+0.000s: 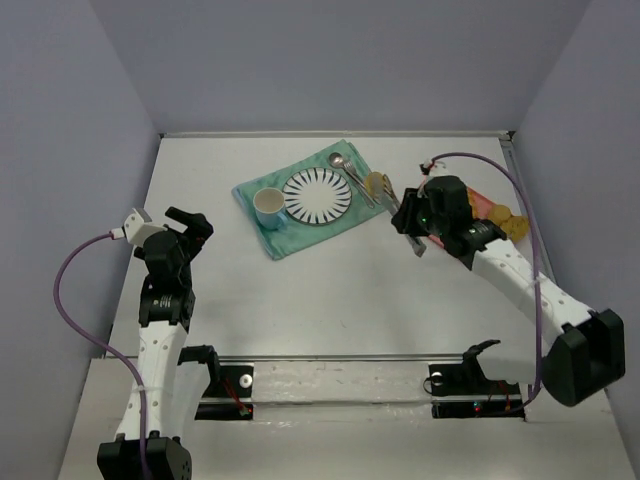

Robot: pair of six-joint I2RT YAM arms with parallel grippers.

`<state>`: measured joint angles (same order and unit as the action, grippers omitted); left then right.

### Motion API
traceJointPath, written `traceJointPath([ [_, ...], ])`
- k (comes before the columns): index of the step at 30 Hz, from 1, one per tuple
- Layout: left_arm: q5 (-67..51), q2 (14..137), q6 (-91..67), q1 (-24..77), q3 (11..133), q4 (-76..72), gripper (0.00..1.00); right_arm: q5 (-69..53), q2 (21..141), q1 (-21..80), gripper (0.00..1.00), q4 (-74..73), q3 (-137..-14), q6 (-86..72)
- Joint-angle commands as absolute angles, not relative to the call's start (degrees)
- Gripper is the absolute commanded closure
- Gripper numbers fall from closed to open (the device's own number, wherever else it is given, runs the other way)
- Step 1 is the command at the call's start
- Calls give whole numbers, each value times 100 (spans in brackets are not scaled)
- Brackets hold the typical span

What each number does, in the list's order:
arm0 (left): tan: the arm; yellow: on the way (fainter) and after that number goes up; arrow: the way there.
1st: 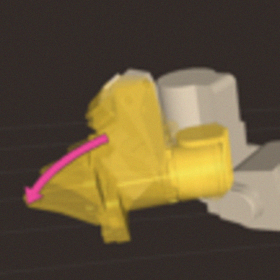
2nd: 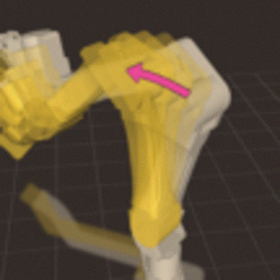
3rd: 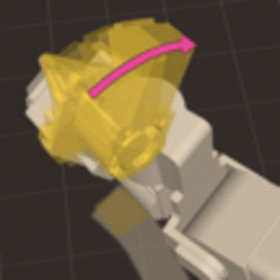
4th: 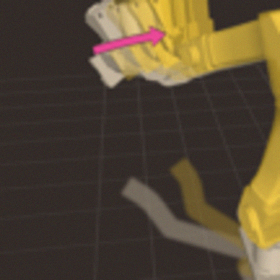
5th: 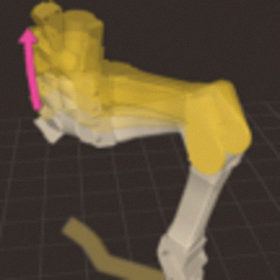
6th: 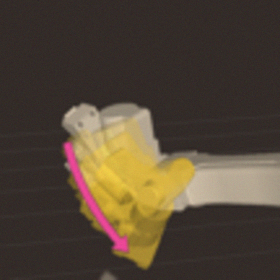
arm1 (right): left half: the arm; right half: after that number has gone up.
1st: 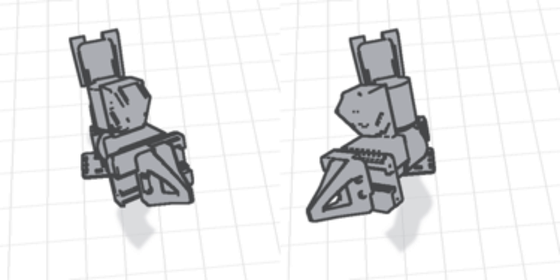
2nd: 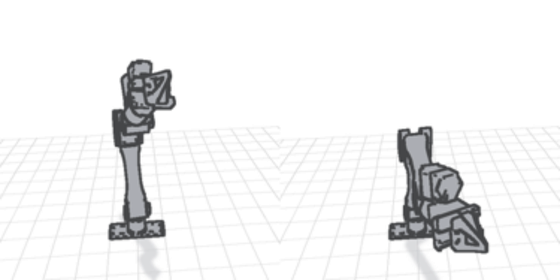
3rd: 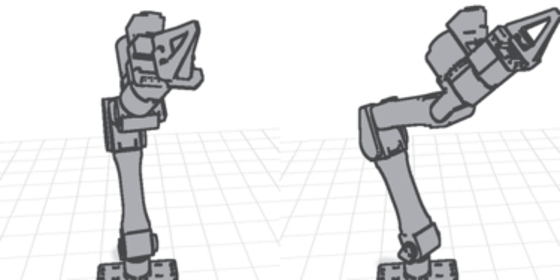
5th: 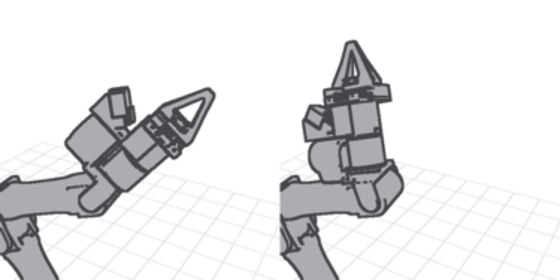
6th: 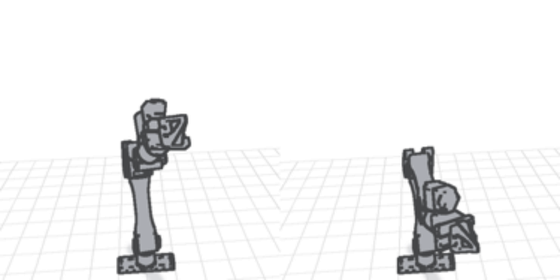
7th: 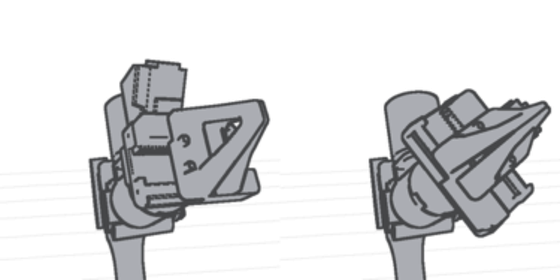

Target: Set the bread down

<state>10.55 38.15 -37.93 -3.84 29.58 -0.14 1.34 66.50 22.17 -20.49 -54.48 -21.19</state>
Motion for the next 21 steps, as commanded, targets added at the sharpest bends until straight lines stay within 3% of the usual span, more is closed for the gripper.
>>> traceJointPath([
  [1,1081,3735,-3718,-395,2997,-193,1,-456,7896,2821,67,-845,-6098,-1758],
  [7,1099,3806,-3692,-395,2997,-176,1,-571,9157,2953,67,-255,-6732,-1934],
  [9,1099,3823,-3691,-396,2988,-193,1,-659,9430,2953,62,-220,-6907,-1925],
  [14,1081,3876,-3683,-387,2988,-193,1,-686,9501,2953,39,-220,-6917,-1899],
  [21,1177,3858,-3691,-395,2988,-167,1,-431,9010,2953,36,-220,-6715,-1977],
])
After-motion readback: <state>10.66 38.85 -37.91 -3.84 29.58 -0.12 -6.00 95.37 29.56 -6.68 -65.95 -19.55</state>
